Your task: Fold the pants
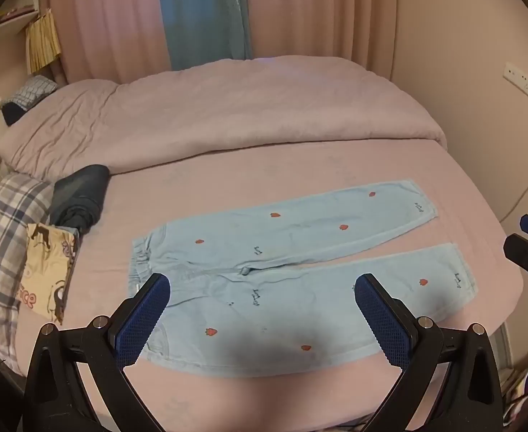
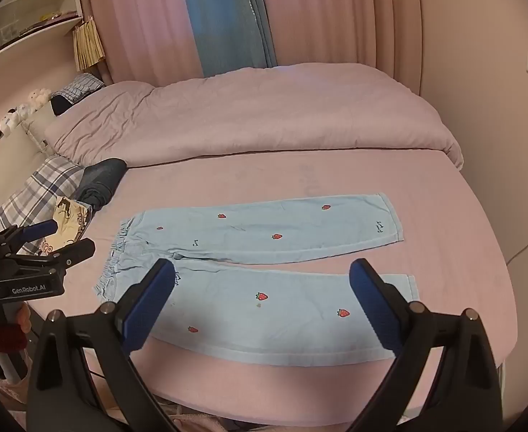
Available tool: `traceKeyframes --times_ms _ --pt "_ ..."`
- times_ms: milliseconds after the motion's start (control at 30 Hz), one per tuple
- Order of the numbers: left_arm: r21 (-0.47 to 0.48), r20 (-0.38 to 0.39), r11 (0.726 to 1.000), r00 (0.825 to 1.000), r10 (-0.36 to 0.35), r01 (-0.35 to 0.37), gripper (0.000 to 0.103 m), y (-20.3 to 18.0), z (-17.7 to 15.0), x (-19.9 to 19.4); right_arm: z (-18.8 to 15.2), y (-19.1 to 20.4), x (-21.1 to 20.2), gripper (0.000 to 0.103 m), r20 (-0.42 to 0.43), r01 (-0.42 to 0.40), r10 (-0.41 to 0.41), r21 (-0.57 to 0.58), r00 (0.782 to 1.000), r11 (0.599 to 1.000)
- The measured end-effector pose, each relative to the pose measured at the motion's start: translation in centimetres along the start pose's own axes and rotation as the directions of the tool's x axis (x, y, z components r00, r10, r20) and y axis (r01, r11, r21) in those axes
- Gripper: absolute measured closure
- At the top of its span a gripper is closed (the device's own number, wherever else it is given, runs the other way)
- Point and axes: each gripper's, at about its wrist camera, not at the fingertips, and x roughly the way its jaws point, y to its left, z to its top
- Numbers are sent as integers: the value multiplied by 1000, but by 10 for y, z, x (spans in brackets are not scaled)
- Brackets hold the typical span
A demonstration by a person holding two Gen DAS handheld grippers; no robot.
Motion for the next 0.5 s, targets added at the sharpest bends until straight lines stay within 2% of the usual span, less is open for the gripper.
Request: traceKeyframes --times_ms 500 --pt "14 12 1000 1000 4 -4 0 -7 4 4 1 6 0 5 -3 5 -5 -7 1000 1000"
